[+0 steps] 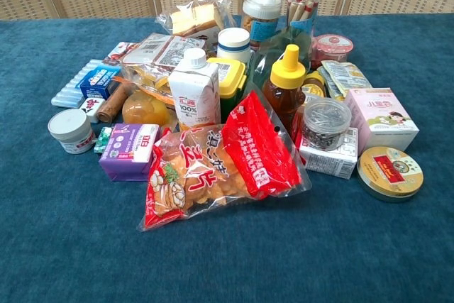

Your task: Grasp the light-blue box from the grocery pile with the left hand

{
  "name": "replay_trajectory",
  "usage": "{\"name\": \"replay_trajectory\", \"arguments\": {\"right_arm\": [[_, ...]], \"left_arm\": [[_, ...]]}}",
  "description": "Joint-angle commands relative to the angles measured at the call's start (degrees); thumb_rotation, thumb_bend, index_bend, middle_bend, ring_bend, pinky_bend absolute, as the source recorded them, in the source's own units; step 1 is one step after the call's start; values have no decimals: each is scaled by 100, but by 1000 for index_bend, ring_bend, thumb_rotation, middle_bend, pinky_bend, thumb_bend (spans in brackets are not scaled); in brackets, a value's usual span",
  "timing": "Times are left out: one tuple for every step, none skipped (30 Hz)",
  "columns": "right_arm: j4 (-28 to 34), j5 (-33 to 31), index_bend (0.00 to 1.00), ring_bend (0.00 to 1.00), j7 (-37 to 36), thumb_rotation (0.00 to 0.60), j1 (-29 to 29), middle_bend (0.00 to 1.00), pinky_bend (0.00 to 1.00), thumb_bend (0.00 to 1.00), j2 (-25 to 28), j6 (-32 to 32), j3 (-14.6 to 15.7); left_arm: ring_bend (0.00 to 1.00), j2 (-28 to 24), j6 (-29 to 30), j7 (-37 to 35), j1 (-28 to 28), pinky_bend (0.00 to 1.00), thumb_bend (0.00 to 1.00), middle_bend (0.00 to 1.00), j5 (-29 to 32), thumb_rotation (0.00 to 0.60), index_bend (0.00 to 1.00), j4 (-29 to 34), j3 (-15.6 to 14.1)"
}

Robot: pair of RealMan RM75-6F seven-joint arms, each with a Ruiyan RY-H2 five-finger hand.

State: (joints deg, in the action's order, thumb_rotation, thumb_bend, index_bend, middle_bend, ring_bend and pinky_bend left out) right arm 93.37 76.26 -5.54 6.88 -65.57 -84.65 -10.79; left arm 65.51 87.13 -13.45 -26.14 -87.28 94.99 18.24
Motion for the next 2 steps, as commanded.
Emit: {"name": "replay_trajectory", "arguments": {"right_arm": [[-19,-4,0,0,-8,493,-3,0,0,0,-1,5,-8],[-25,-7,0,0,-6,493,0,0,0,0,-4,14,-10]], "left_arm": [[750,-30,98,-41,13,448,262,670,-34,600,641,51,63],[749,-31,109,-39,15,448,262,669,-30,600,640,55,66]]}}
